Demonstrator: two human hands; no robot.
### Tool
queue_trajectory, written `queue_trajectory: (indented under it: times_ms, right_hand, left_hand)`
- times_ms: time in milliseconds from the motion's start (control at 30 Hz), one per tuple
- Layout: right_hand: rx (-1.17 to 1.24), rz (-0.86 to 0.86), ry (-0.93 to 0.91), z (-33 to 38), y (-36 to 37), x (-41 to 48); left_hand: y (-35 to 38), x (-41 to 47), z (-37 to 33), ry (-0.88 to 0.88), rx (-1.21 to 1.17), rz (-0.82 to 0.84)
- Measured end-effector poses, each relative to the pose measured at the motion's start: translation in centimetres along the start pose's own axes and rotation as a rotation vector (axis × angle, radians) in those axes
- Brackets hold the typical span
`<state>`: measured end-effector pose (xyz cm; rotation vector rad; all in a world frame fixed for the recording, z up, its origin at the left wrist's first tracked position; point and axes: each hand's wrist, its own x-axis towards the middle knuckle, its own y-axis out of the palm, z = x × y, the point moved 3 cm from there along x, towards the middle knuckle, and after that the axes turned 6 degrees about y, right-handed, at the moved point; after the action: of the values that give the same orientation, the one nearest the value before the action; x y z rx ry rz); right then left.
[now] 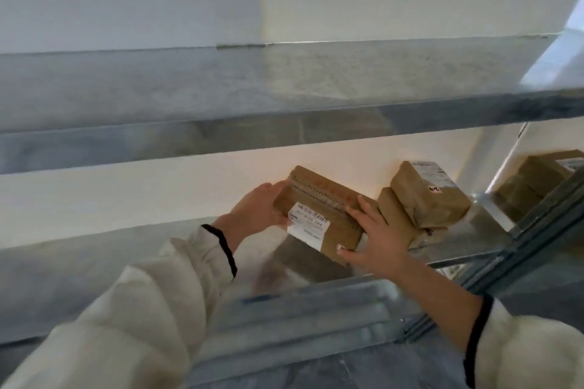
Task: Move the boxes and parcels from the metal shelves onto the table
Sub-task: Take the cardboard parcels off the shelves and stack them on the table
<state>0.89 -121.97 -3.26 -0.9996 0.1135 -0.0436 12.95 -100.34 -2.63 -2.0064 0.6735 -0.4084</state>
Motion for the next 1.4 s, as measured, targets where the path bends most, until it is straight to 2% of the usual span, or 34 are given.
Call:
queue_trajectory:
  times_ms: [233, 500, 1000, 1400]
  right_hand:
    - [0.078, 0.174, -0.301, 10.6, 2.5, 1.9]
    - [0.071, 0.394, -0.611, 28.0, 12.1, -0.5]
    - [0.072, 0.685, -1.189, 60.7, 33.1, -20.4]
    - [0.056, 0.946, -1.502, 79.1, 45.3, -33.0]
  left_hand:
    - [-6.7, -11.7, 4.7, -0.273, 0.059, -0.189]
    - [-13.6, -32.0, 10.0, -0.613, 0.102, -0.369]
    - [-18.3, -74.1, 15.0, -1.233, 0.169, -0.636]
    - [-20.1, -93.9, 17.3, -1.572, 0.144, -0.870]
